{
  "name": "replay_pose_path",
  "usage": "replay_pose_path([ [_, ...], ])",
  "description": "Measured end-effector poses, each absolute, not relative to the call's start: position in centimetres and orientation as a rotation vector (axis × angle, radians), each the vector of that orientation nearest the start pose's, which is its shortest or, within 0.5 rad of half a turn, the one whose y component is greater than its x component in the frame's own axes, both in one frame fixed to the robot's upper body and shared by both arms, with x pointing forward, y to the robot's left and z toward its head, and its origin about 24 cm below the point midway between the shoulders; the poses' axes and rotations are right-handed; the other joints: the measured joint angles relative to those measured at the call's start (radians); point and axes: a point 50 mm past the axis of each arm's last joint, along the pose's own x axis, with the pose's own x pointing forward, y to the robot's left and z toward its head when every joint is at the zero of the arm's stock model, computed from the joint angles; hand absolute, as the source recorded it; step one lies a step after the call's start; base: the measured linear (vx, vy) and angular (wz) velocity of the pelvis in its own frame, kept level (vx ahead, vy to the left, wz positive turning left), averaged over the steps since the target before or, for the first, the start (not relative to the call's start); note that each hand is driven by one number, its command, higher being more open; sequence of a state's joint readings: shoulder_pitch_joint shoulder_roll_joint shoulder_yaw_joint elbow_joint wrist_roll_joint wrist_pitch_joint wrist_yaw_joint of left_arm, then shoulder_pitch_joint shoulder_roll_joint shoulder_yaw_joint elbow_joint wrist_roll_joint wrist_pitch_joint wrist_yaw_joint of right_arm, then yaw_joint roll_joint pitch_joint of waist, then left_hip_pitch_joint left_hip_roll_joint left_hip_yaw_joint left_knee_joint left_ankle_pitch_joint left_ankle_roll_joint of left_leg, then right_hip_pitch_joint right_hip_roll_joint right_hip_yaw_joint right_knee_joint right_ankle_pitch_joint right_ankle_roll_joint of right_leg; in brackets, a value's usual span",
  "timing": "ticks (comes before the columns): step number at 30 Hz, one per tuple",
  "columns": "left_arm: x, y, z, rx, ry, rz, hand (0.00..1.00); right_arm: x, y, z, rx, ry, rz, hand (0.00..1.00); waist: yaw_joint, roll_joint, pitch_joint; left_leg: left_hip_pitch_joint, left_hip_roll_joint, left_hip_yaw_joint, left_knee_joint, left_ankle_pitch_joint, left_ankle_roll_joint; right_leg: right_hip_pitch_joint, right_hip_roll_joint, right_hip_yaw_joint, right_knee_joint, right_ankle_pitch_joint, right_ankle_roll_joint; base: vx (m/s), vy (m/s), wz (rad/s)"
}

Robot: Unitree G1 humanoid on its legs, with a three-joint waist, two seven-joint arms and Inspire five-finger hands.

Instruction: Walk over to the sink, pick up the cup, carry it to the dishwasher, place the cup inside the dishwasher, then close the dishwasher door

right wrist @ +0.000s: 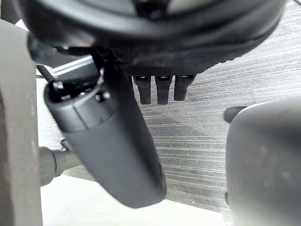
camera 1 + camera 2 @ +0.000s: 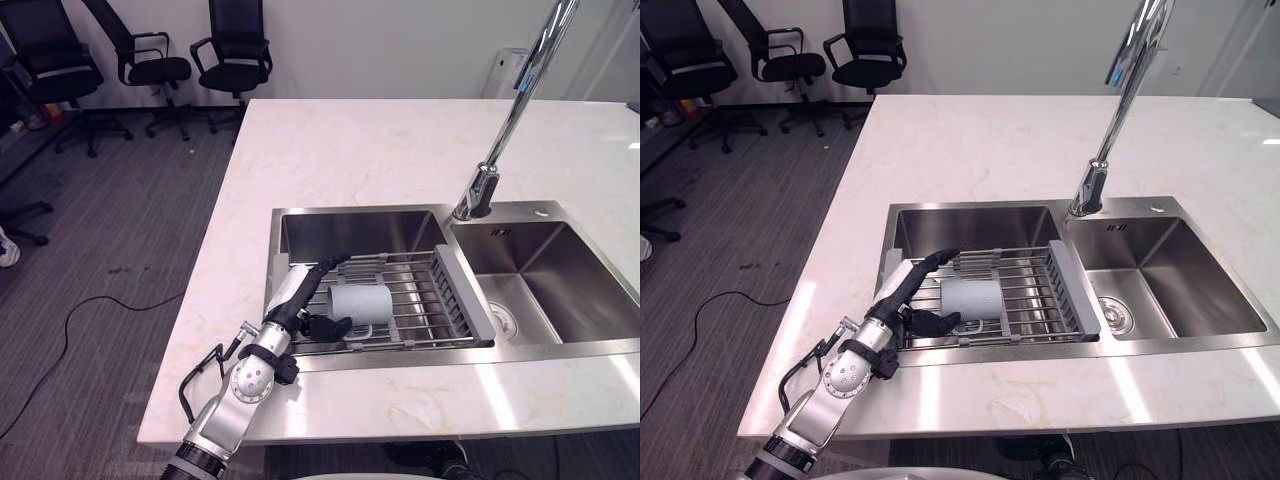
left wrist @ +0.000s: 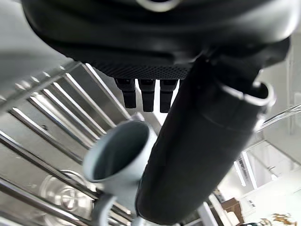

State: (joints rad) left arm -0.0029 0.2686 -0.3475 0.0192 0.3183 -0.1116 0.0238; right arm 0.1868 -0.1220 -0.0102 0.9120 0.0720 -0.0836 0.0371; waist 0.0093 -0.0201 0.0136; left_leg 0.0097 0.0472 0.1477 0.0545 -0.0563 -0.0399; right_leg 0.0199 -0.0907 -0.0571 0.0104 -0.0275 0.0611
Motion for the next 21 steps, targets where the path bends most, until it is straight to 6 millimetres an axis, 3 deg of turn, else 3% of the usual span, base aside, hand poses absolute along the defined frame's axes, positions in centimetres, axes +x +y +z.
replay_pose_path([
  [21, 26.1, 13.1, 4.2, 0.886, -0.168, -0.341, 0.90, 9.5, -20.4, -15.1, -0.045, 0.983, -0.097, 0.90, -0.038, 0.003, 0.033, 0.032, -0.003, -0.002, -0.030, 0.000, 0.000, 0.031, 0.001, 0.001, -0.037, 0.008, -0.002, 0.00, 0.000, 0.00],
])
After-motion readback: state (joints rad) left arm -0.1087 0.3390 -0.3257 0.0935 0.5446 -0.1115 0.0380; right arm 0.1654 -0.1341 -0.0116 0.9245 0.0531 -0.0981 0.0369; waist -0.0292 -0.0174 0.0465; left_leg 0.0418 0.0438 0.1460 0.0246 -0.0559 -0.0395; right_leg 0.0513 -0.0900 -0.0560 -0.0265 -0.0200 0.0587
